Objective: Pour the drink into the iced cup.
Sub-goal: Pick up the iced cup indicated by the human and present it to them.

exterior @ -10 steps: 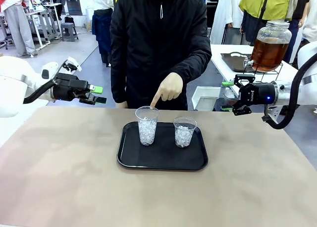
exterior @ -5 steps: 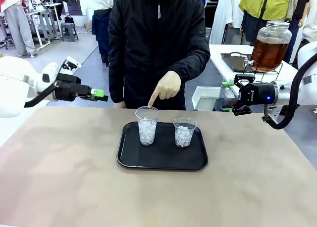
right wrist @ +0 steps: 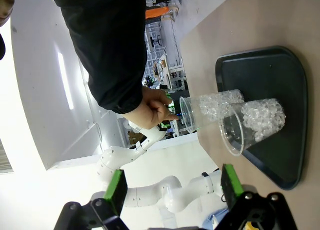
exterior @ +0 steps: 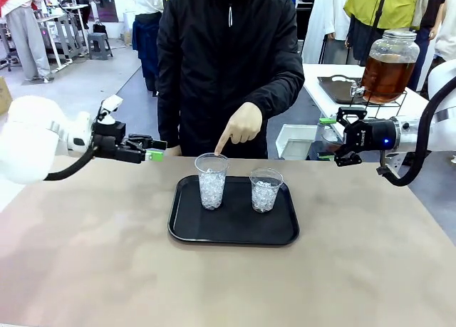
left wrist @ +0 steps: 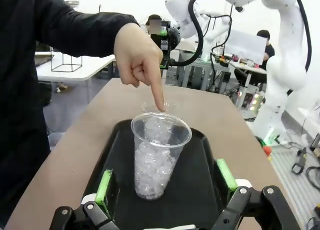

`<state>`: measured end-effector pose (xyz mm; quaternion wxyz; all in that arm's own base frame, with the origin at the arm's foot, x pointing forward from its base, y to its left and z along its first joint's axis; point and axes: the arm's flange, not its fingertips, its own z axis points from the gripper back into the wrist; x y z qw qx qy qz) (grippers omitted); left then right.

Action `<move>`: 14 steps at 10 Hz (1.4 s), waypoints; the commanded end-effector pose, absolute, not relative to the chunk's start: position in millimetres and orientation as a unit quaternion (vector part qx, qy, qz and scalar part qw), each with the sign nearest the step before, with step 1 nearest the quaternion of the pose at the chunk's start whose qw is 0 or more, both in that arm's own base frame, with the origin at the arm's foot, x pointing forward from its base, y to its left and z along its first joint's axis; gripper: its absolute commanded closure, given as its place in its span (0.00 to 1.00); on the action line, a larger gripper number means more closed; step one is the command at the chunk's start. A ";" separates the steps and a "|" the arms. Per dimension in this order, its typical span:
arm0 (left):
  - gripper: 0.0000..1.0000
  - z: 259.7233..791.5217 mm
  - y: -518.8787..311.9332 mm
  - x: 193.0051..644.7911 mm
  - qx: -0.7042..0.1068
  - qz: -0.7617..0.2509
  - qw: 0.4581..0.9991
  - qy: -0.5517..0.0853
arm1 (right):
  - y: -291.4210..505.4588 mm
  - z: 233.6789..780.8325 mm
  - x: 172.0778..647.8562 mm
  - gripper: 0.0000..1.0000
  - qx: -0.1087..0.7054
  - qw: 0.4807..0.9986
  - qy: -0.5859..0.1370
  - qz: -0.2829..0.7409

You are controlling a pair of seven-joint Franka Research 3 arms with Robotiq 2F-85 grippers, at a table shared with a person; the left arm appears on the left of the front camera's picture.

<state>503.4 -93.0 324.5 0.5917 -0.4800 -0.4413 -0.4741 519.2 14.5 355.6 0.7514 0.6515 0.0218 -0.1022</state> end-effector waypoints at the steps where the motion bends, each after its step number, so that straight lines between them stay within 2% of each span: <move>1: 0.00 316.5 -99.1 492.7 -0.461 -0.478 0.578 -0.475 | 14.2 356.7 519.6 0.00 0.652 0.751 0.021 -0.103; 3: 0.00 319.8 -99.6 492.3 -0.448 -0.486 0.593 -0.459 | 14.2 356.7 519.6 0.00 0.652 0.751 0.021 -0.103; 8: 0.00 312.8 -97.4 496.8 -0.456 -0.488 0.585 -0.460 | 14.2 356.7 519.6 0.00 0.652 0.751 0.021 -0.103; 12: 0.00 284.1 -118.3 498.4 -0.416 -0.543 0.523 -0.508 | 14.2 356.7 519.6 0.00 0.652 0.751 0.021 -0.103; 14: 0.00 270.9 -128.2 502.6 -0.427 -0.536 0.524 -0.505 | 14.2 356.7 519.6 0.00 0.652 0.751 0.021 -0.103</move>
